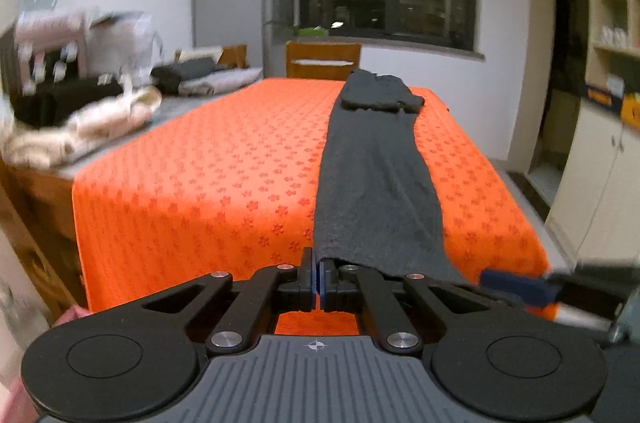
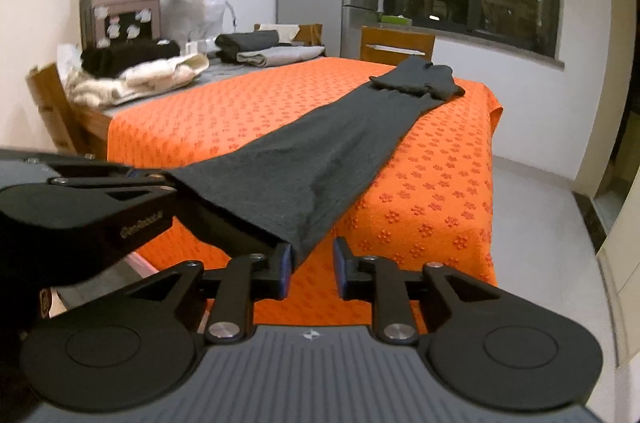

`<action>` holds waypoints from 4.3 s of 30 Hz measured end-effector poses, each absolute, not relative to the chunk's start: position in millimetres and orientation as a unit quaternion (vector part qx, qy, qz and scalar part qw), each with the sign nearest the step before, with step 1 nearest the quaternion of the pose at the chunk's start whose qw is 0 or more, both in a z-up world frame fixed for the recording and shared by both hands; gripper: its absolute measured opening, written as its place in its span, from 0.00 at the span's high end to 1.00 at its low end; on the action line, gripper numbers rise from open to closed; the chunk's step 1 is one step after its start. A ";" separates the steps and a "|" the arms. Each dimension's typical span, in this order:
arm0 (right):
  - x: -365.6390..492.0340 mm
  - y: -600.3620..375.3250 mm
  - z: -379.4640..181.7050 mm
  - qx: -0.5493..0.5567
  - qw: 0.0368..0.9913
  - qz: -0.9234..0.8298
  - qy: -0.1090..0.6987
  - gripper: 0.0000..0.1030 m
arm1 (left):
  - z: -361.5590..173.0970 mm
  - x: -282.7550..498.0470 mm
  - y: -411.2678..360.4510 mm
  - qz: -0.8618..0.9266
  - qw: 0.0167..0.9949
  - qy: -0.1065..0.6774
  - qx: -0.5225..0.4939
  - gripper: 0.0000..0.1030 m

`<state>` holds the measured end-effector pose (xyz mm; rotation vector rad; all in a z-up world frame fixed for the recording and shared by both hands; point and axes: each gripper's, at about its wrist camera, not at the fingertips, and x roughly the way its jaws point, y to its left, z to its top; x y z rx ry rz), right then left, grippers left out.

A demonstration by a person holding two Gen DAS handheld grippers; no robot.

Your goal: Fold clothes

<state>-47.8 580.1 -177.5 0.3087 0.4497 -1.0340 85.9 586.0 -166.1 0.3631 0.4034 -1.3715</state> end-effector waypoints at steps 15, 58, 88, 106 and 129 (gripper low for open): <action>-37.4 595.1 -181.6 0.104 0.845 -0.449 0.271 0.94 | -196.6 107.7 592.4 -0.592 0.739 0.259 0.190 0.83; -24.7 478.0 -179.1 0.130 0.792 -0.526 0.280 0.66 | -187.6 127.9 494.8 -0.602 0.721 0.322 0.120 0.77; -17.6 481.2 -166.8 0.113 0.805 -0.511 0.279 0.82 | -164.3 132.3 493.1 -0.624 0.722 0.271 0.124 0.74; -35.6 437.8 -168.9 0.148 0.784 -0.532 0.284 0.82 | -166.5 125.9 474.9 -0.580 0.750 0.271 0.167 0.84; -138.3 376.1 -87.5 0.188 0.889 -0.270 0.317 0.64 | -84.0 43.2 495.8 -0.491 0.797 0.301 0.181 0.52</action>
